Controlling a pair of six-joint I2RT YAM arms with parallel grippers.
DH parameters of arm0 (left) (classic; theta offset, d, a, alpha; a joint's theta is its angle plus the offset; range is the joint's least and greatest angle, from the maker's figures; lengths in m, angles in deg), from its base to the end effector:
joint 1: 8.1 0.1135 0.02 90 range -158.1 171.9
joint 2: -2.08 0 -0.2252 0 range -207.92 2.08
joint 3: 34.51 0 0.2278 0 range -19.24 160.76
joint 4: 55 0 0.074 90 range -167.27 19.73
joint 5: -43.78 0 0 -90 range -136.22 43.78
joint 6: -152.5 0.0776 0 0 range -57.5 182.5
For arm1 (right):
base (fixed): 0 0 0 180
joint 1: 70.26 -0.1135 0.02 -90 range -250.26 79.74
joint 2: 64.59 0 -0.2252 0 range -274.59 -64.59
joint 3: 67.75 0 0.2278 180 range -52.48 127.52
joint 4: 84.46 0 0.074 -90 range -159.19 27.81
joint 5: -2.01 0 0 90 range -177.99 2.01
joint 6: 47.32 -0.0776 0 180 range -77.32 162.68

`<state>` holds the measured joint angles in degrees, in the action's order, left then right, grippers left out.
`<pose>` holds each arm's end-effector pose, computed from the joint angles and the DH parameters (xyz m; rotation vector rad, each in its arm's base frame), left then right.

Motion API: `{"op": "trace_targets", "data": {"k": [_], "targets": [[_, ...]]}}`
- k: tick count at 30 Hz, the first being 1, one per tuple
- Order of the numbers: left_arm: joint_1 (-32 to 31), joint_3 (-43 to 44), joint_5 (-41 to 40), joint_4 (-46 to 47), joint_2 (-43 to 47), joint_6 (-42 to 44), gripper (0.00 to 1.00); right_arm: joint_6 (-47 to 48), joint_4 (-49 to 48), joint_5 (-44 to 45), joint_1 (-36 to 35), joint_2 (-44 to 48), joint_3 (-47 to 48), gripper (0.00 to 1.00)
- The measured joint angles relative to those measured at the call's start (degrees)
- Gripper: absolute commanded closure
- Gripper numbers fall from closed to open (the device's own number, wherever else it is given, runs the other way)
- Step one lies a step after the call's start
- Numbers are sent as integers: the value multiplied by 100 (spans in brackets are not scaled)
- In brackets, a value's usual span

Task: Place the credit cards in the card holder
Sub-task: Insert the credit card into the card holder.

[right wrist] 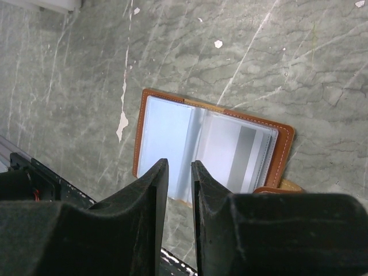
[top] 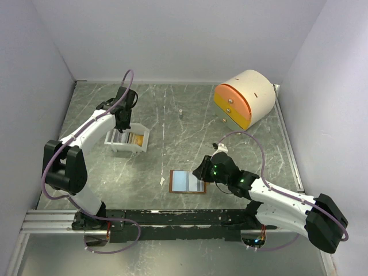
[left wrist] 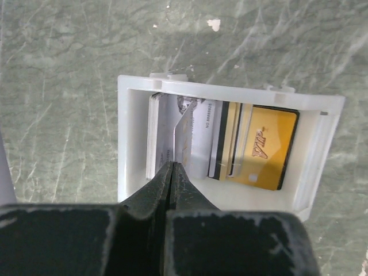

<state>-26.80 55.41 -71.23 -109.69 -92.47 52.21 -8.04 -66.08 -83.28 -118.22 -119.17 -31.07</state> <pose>0.3312 -0.0775 0.1955 0.0316 2.5007 0.3646 0.1576 0.1653 0.1375 0.1051 2.3387 0.8365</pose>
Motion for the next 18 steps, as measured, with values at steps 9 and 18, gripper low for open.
{"op": "trace_targets", "data": {"k": [9, 18], "targets": [[0, 149, 673, -90, 608, -203, 93, 44, -48, -2, 0, -151, 483, 77], [0, -87, 2002, 79, 1692, -629, 93, -87, -616, -463, 33, -313, 667, 73]]}}
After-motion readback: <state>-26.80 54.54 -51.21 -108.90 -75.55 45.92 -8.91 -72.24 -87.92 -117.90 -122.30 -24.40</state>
